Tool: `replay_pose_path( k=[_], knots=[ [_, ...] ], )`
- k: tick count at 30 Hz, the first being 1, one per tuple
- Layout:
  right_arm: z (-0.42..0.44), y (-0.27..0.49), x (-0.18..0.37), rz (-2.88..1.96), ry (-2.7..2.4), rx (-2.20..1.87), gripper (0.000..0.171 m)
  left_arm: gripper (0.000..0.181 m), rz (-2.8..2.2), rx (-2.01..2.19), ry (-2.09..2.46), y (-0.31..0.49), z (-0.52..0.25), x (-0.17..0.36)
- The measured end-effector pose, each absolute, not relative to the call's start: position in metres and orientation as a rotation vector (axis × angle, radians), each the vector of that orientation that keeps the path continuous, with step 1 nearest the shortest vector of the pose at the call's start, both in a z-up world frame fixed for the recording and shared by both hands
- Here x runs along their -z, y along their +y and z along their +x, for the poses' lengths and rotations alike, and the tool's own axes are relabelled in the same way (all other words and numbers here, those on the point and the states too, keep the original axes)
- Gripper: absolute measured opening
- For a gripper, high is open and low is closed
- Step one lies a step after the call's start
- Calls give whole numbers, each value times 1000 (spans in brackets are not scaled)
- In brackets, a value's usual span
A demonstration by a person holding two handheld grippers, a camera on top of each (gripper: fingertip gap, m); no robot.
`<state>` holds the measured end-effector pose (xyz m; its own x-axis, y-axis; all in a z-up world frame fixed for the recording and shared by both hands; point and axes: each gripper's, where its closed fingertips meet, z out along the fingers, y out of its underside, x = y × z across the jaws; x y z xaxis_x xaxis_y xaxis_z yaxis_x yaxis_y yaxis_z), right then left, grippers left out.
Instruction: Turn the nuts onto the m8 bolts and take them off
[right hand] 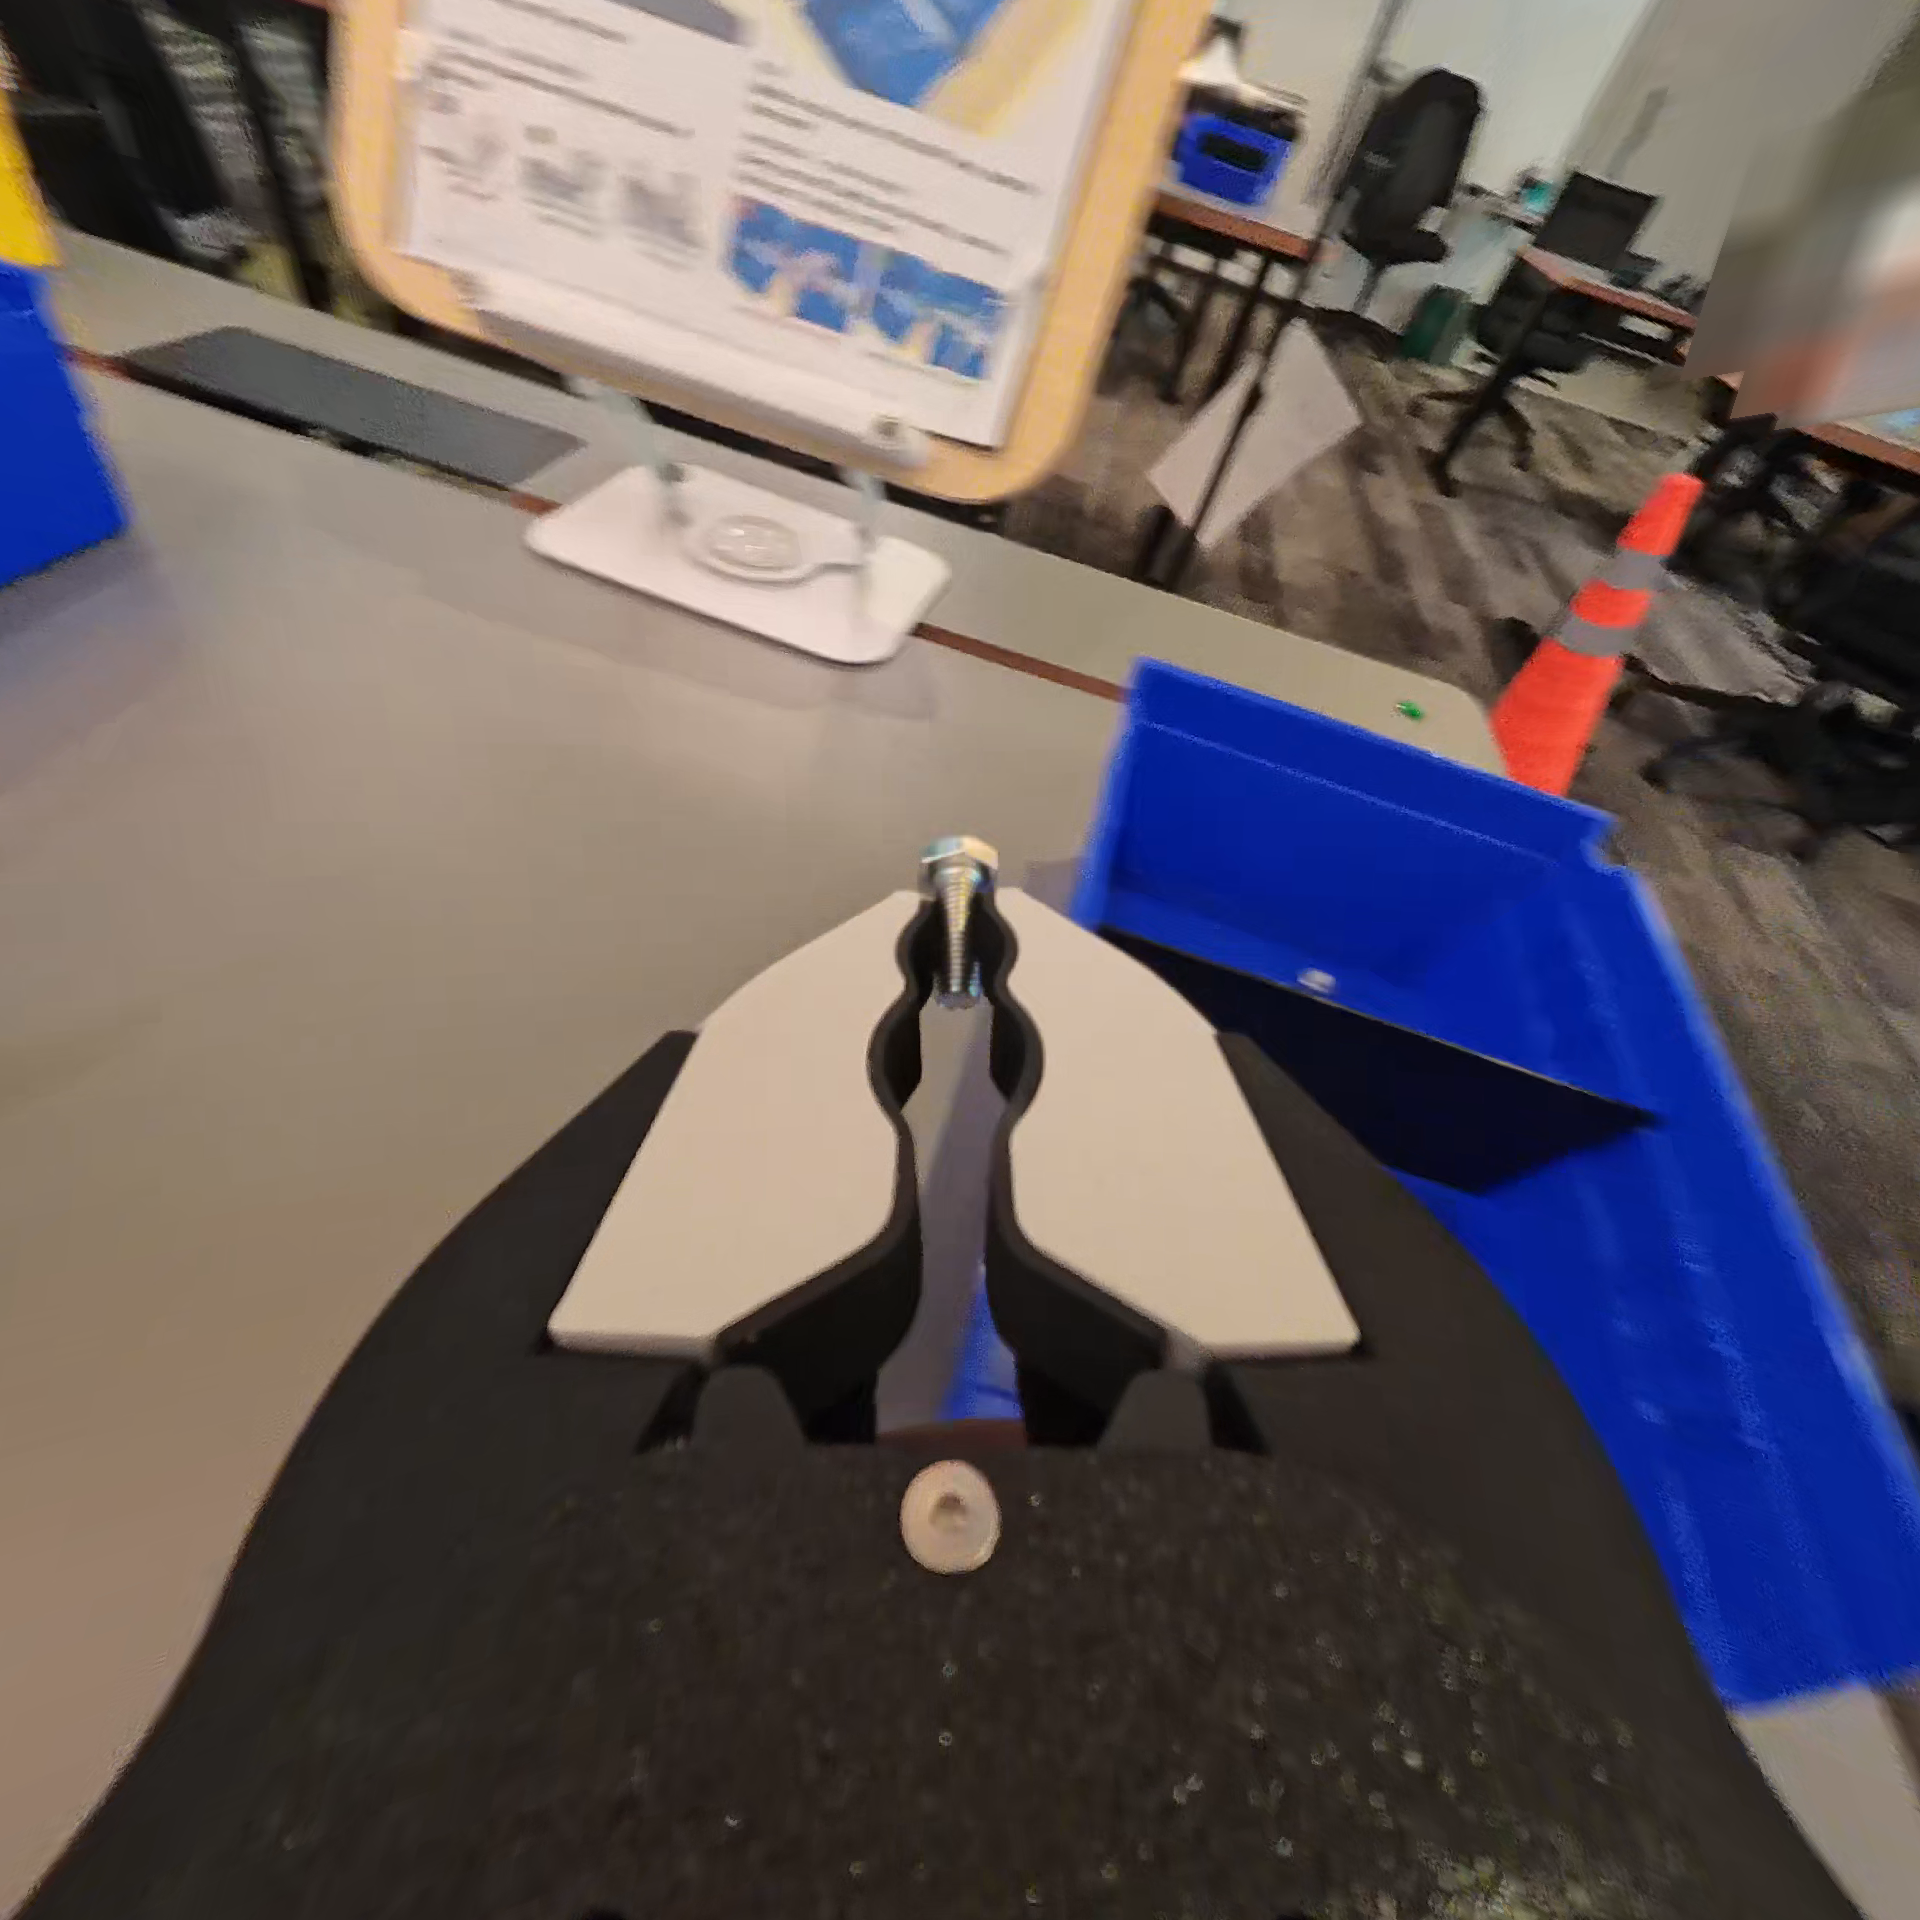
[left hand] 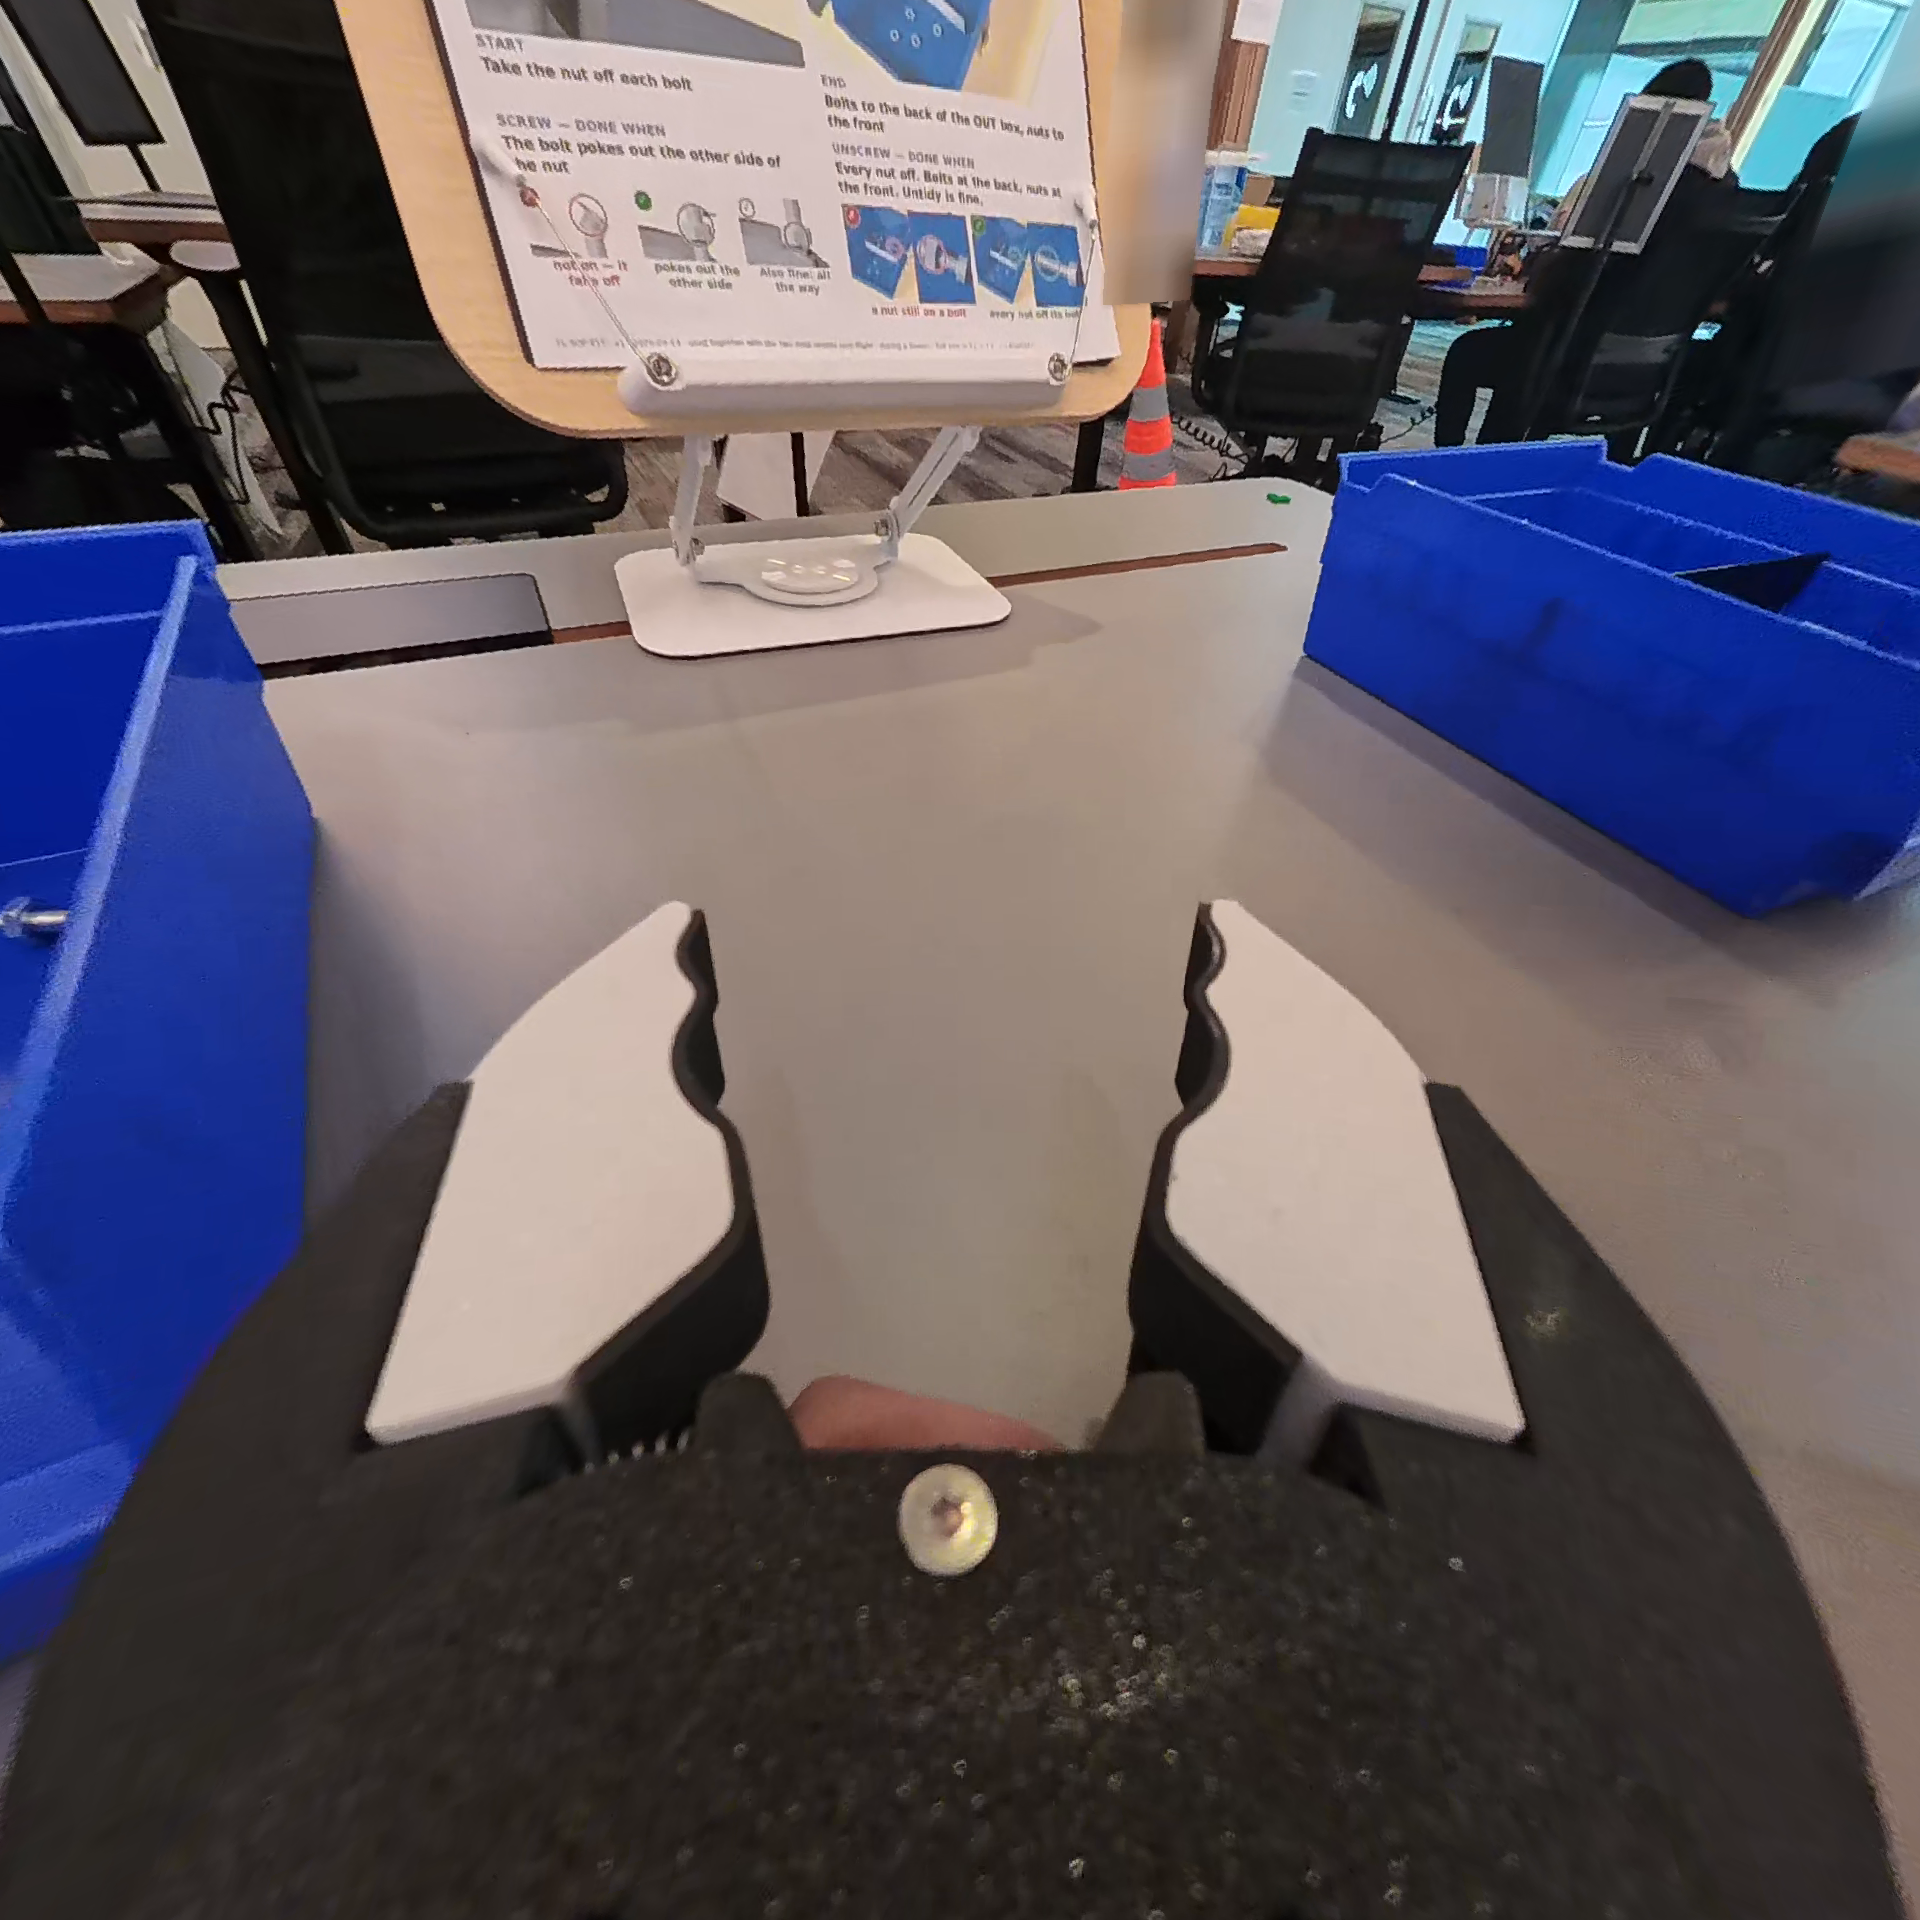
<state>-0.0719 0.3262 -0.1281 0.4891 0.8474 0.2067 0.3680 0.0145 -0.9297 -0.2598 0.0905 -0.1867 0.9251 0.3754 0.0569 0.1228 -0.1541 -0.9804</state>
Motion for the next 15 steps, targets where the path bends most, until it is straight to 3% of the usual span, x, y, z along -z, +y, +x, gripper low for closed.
replay_pose_path(
  k=[3,6,11,15],
  knots=[
    [-38,387,136,-1689,-1041,-390,7,86,-1732,-213,-377,92,-257,189],
    [-23,429,178,-1877,-1119,-318,8,85,-1744,-199,-368,95,-253,191],
    [-19,446,252,-2124,-1338,-218,8,85,-1774,-180,-348,99,-247,198],
    [-16,449,272,-2176,-1417,-93,8,84,-1790,-172,-349,102,-247,202]
  ],
)
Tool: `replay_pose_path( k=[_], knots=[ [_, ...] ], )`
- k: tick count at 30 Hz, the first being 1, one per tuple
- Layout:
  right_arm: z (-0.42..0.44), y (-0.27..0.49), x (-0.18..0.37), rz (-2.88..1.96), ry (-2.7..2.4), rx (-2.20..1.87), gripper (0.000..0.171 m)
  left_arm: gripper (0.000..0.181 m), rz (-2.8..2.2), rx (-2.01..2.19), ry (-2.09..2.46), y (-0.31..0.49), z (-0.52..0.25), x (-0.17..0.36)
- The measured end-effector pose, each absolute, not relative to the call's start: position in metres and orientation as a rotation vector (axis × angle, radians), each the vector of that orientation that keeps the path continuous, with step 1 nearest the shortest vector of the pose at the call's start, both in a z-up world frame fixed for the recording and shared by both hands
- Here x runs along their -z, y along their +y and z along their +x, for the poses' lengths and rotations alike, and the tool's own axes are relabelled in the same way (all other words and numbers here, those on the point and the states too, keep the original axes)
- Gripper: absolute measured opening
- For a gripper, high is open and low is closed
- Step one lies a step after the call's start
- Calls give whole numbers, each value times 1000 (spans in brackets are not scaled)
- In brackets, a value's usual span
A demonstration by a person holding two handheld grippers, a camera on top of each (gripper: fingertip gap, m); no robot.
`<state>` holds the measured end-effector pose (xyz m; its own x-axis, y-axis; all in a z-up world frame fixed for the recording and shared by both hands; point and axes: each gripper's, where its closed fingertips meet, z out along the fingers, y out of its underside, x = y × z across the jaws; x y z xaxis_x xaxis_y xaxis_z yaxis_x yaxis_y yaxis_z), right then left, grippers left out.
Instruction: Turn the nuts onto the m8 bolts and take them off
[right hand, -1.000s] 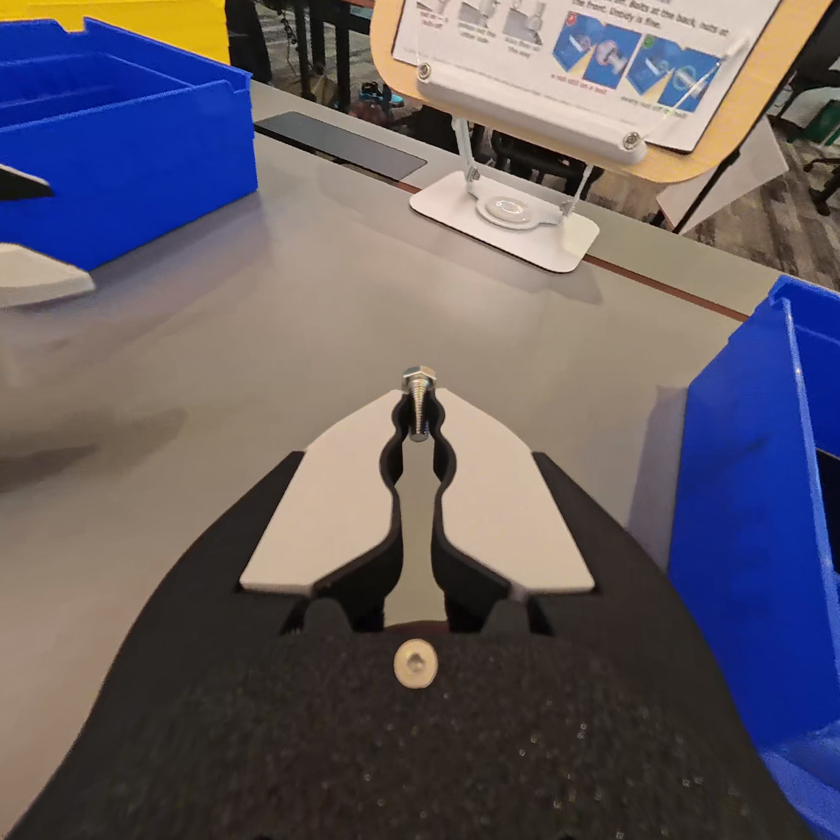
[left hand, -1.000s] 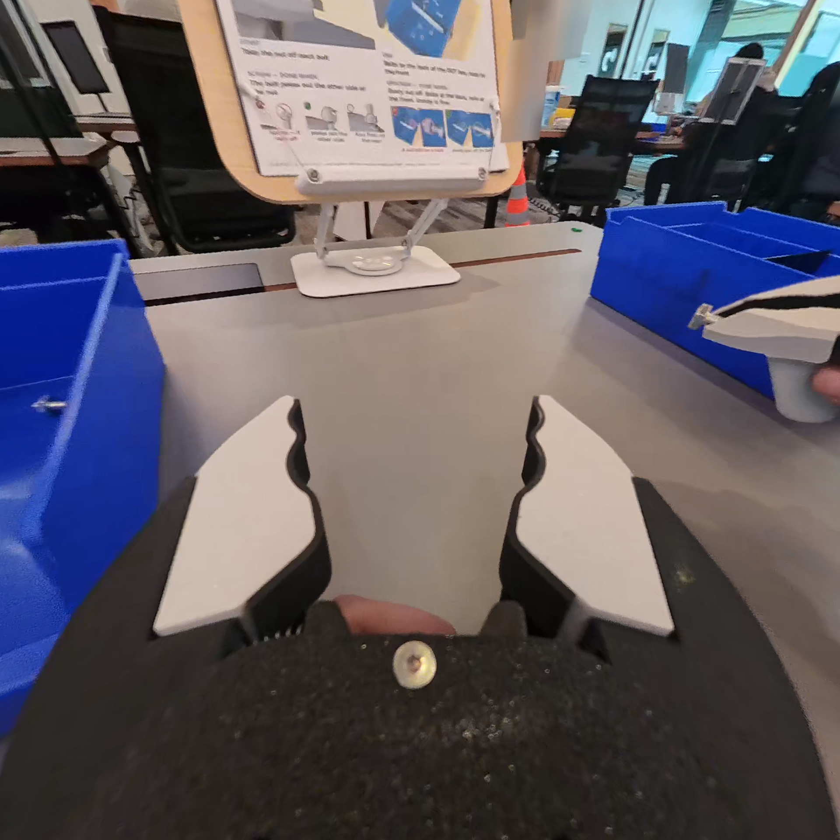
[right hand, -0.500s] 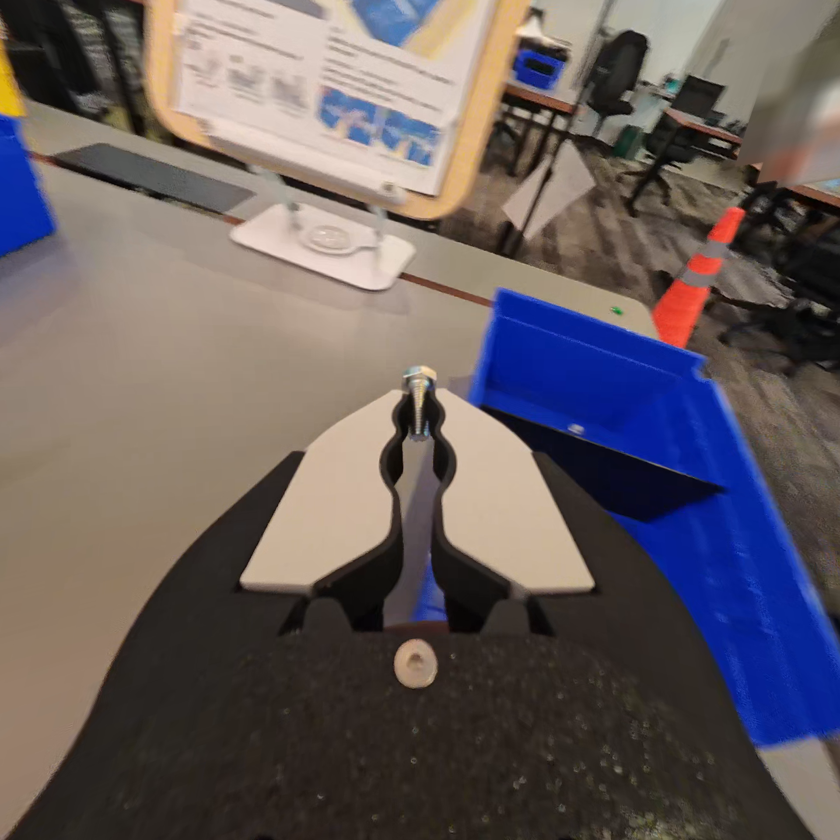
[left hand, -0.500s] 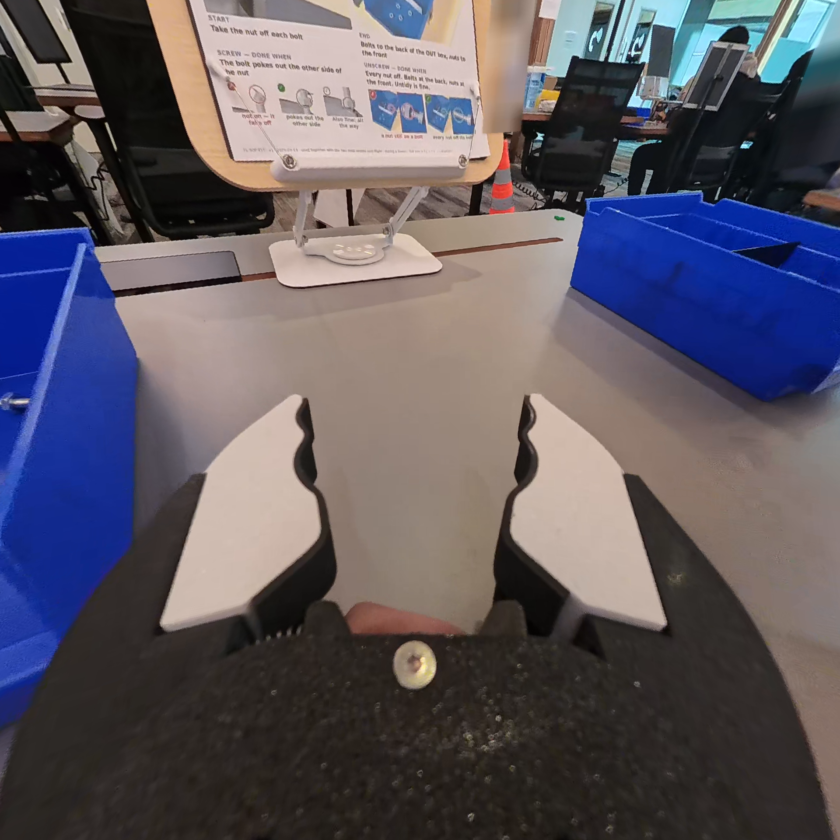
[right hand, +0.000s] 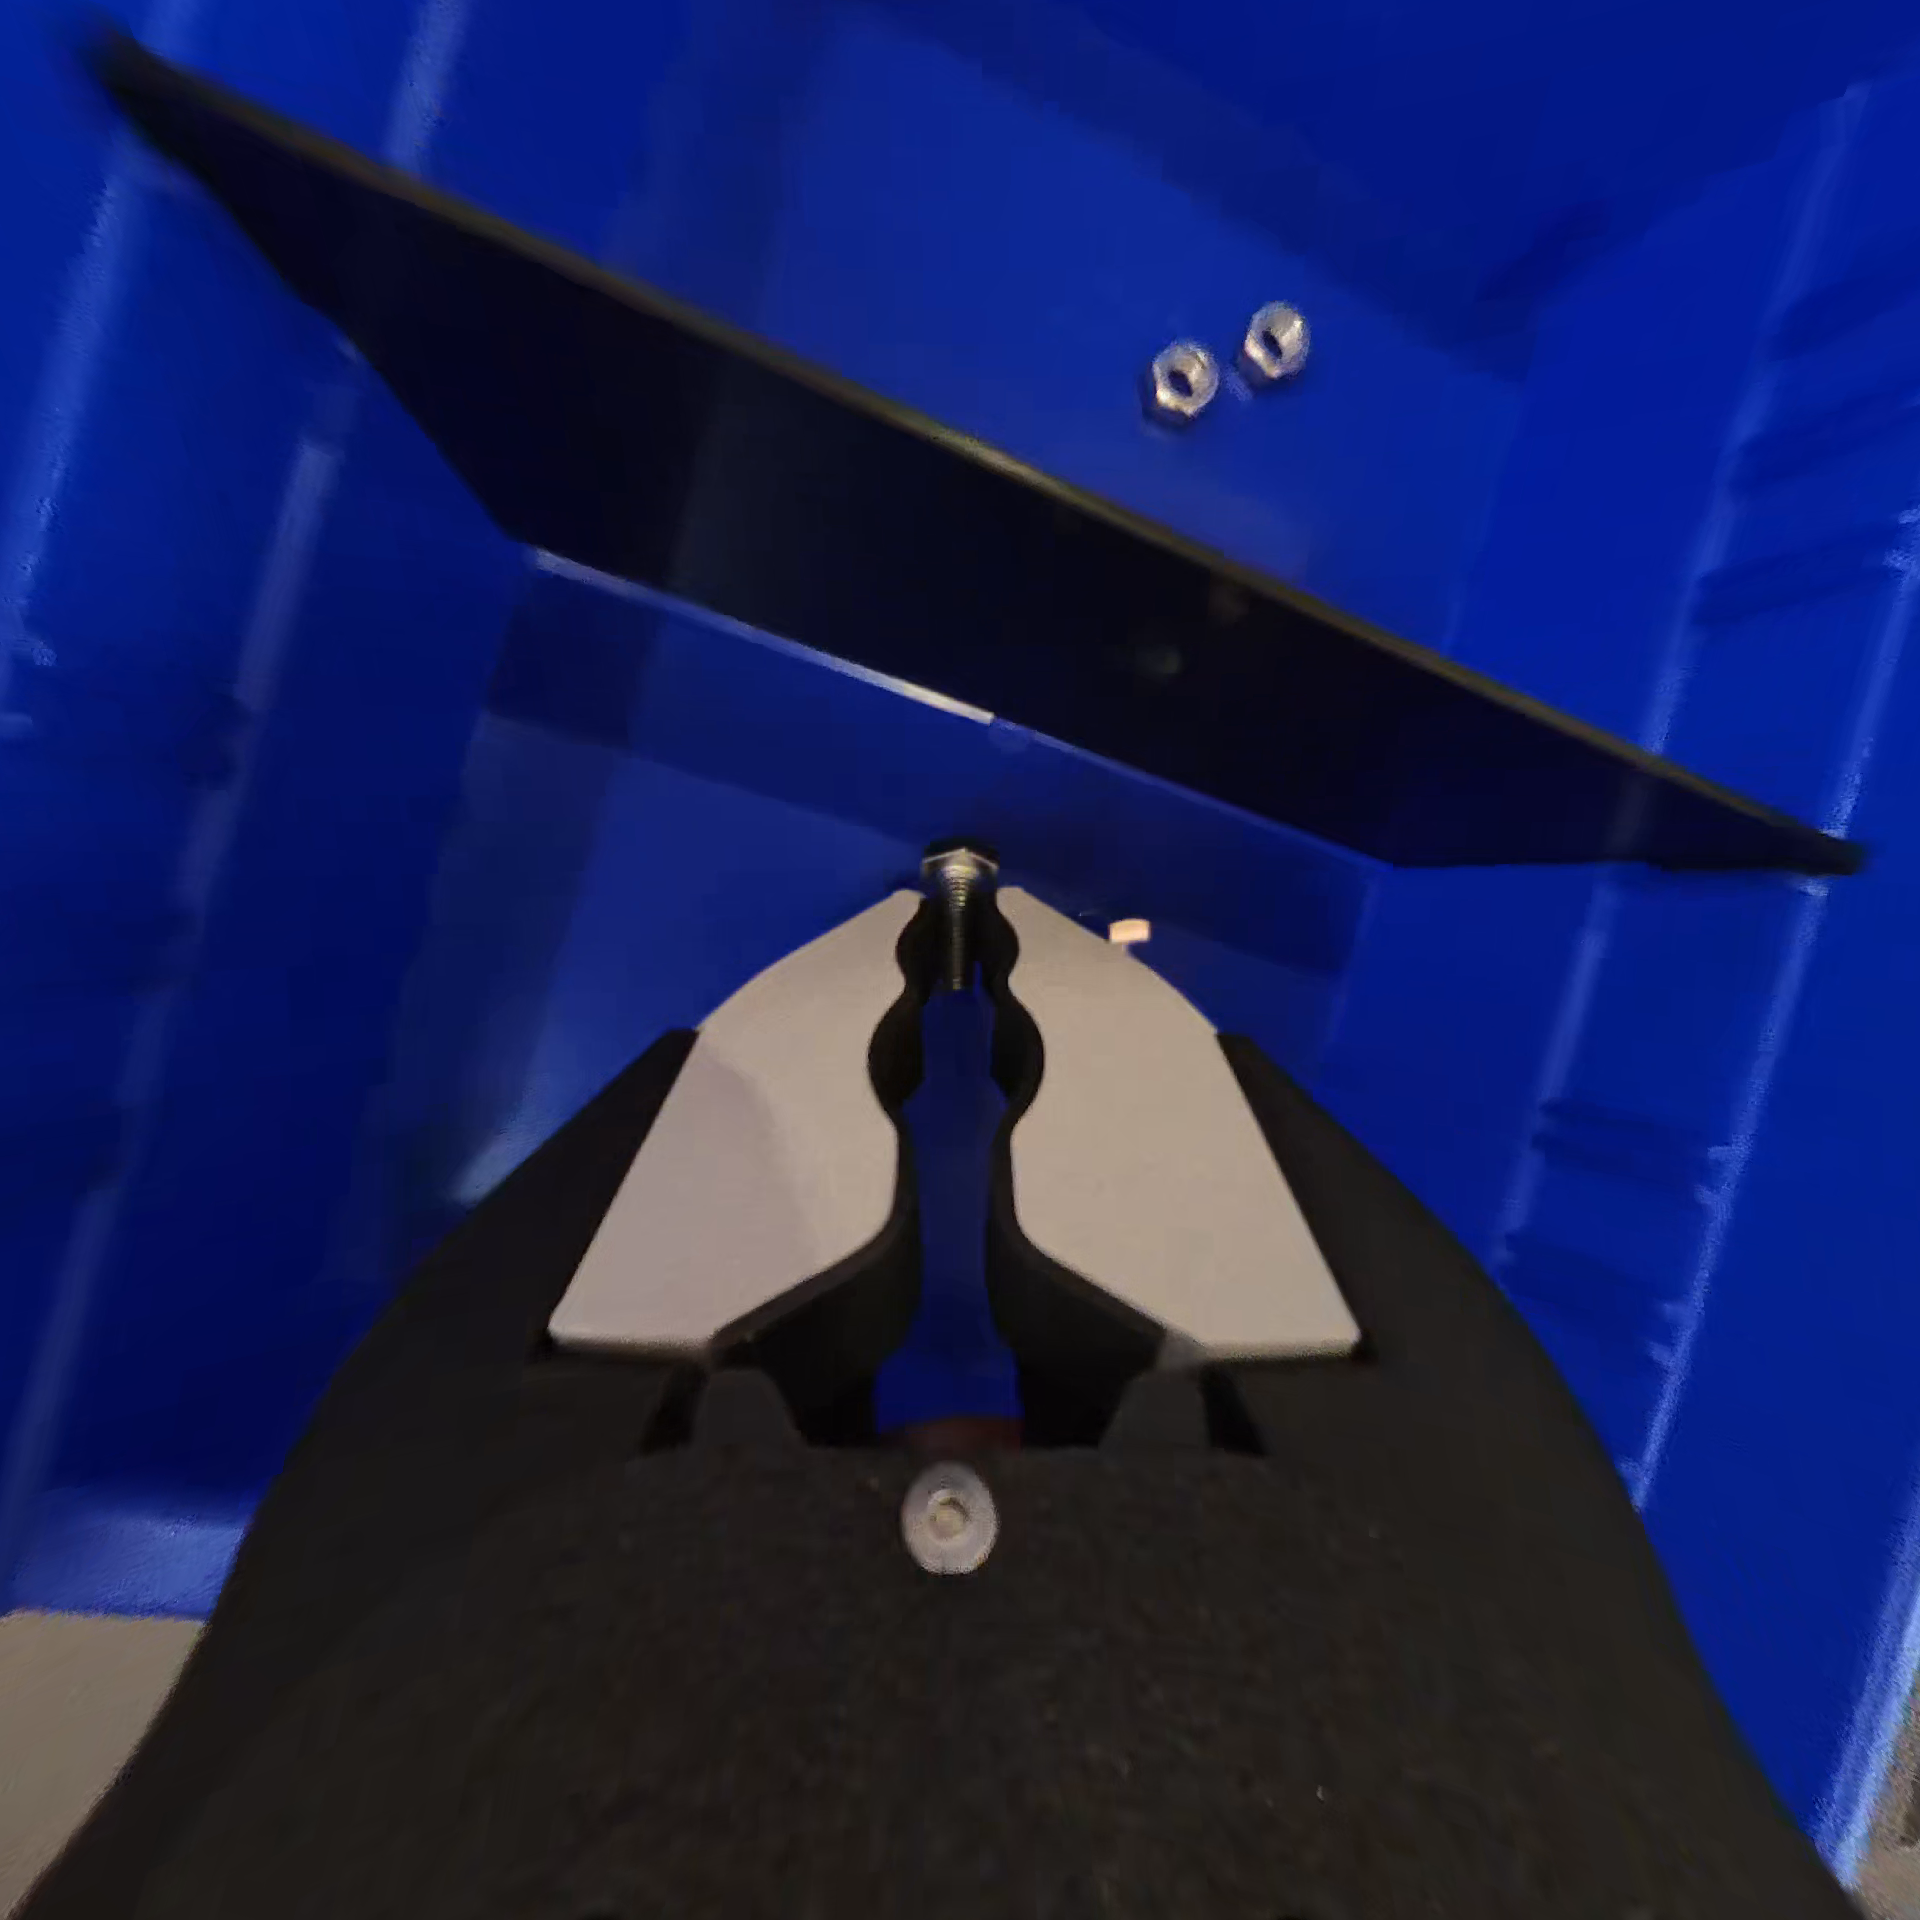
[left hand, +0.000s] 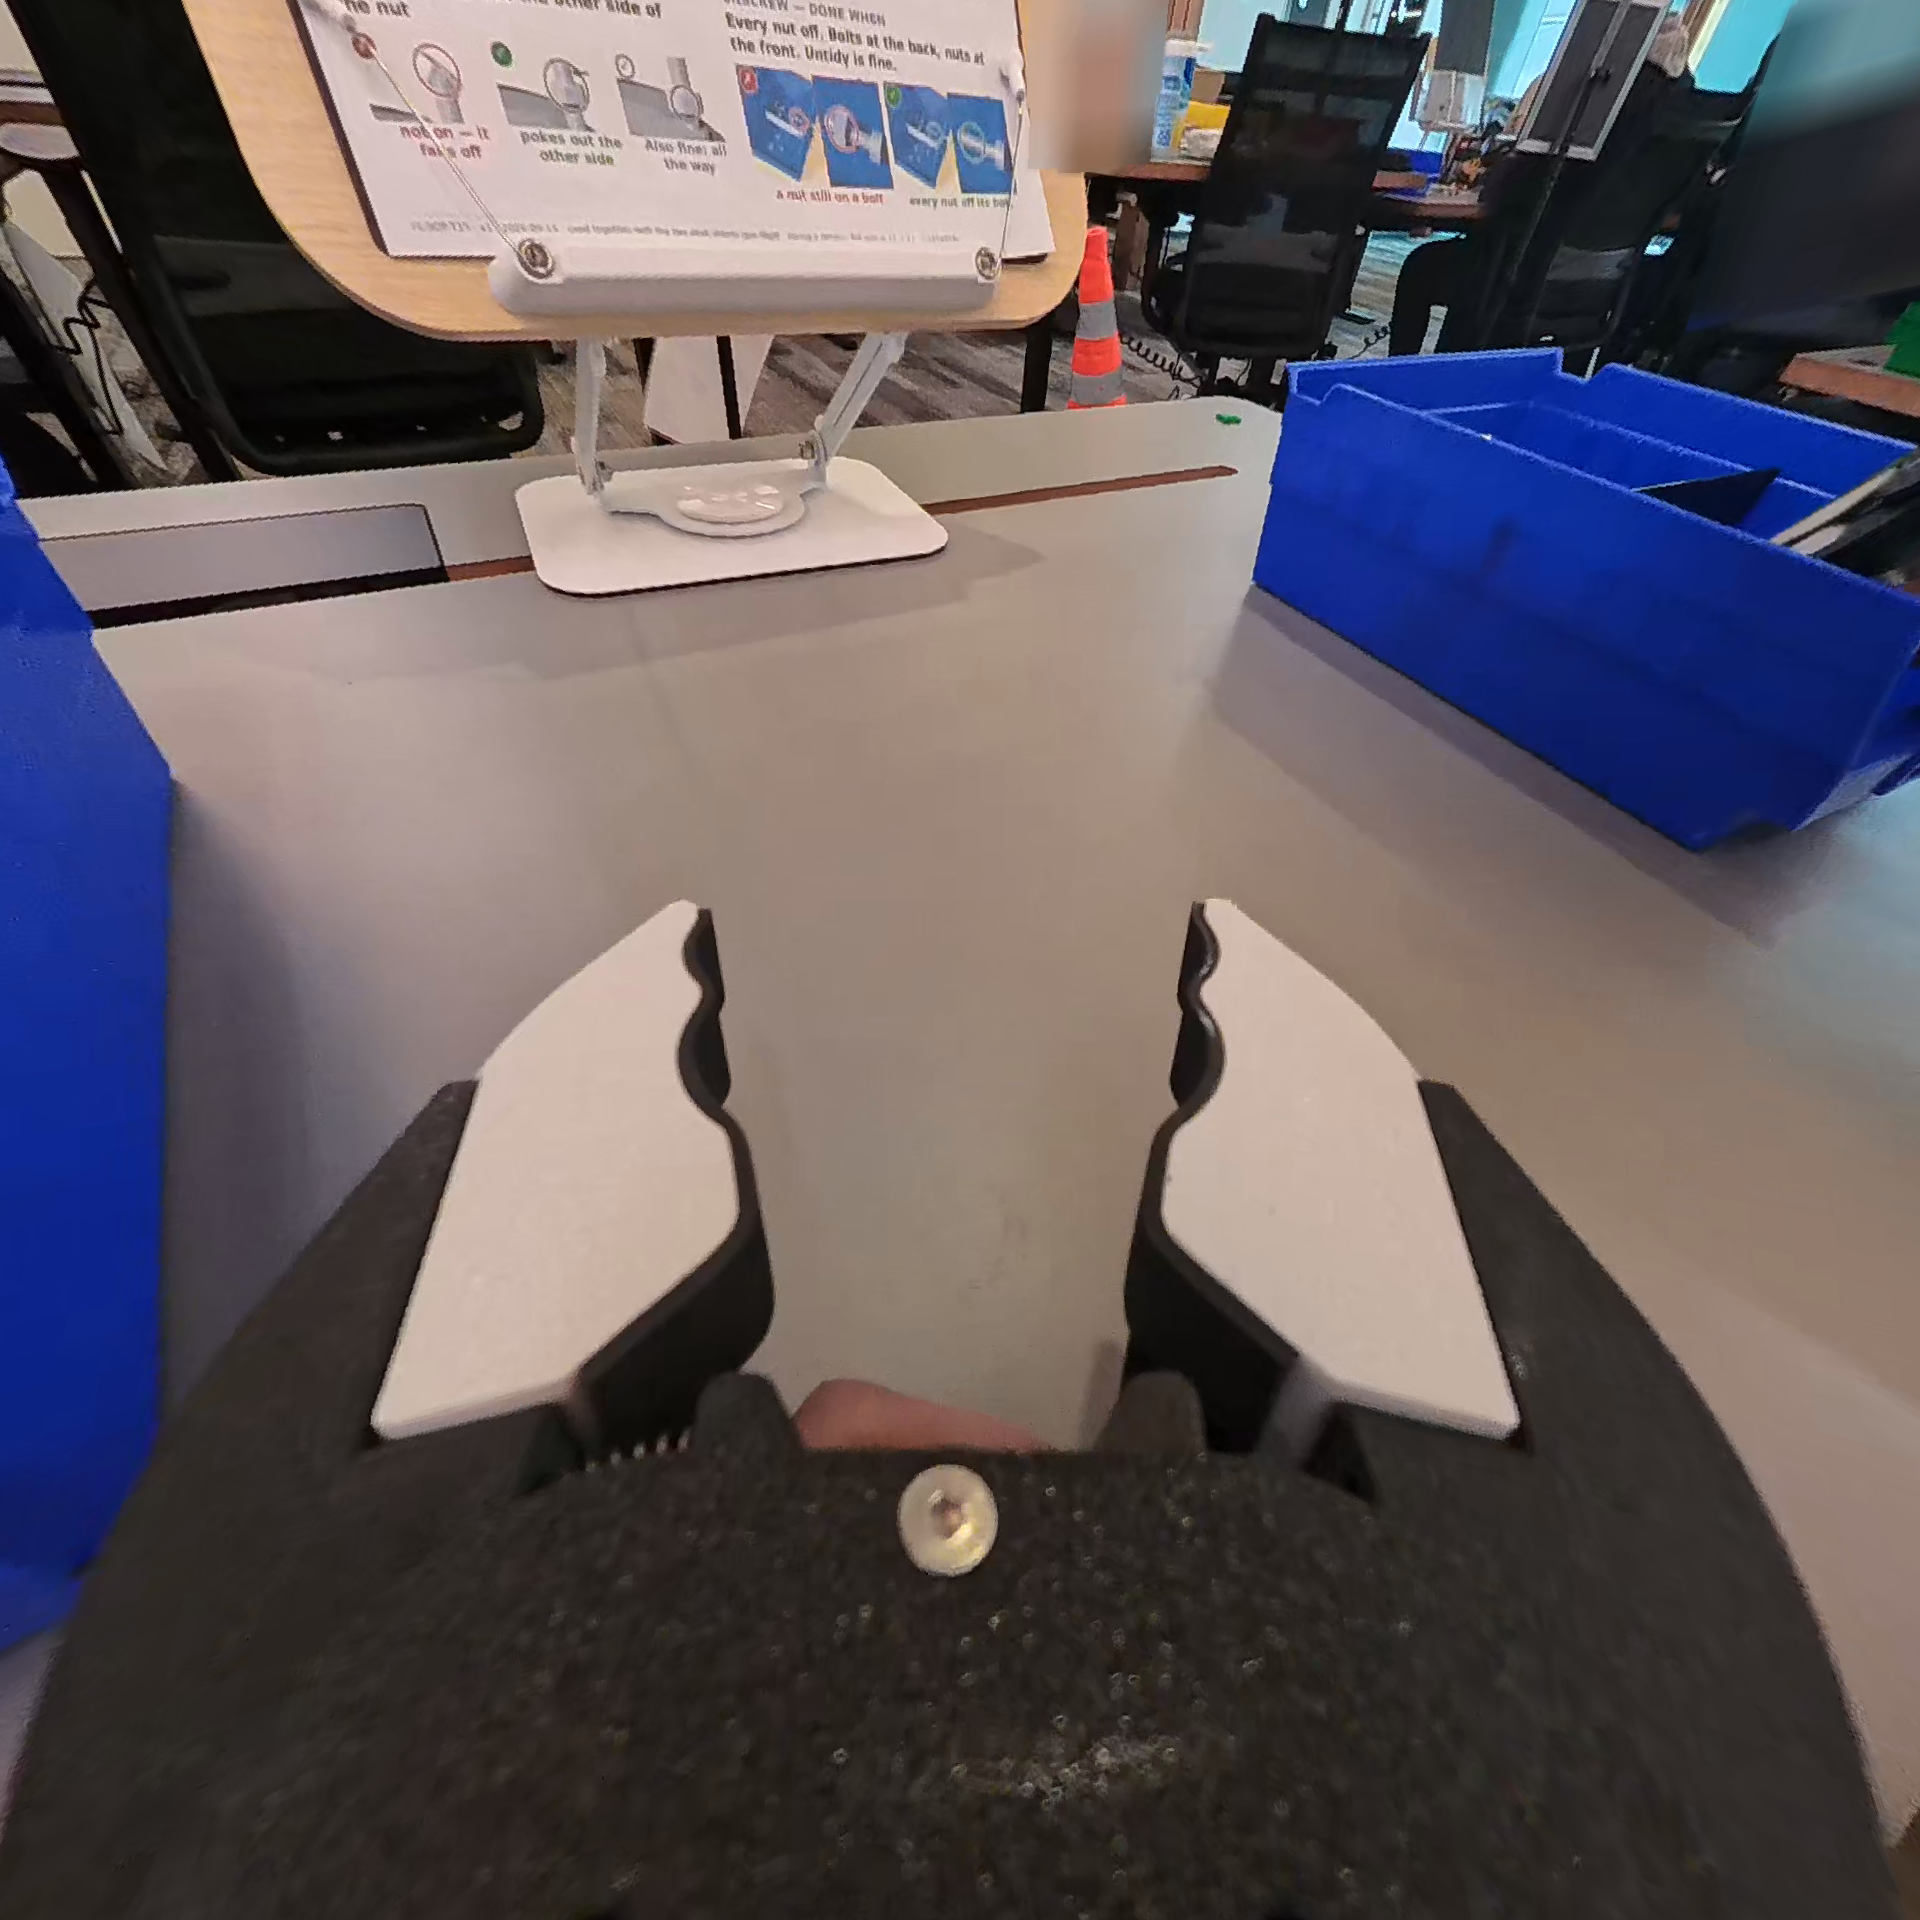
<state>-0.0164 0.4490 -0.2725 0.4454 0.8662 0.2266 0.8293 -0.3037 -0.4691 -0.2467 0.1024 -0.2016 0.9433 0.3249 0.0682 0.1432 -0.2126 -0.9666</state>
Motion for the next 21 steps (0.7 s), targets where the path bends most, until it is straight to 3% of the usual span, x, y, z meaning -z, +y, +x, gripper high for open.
replay_pose_path(
  k=[11,14,17,21],
  knots=[
    [-10,448,283,-2271,-1415,-28,10,83,-1808,-153,-352,103,-249,207],
    [-12,451,278,-2232,-1371,-26,33,83,-1809,-151,-345,103,-248,206],
    [-16,444,245,-2132,-1293,-62,34,83,-1805,-159,-345,102,-249,204],
    [-42,389,144,-1742,-1138,-243,43,83,-1797,-178,-362,97,-256,201]
  ],
)
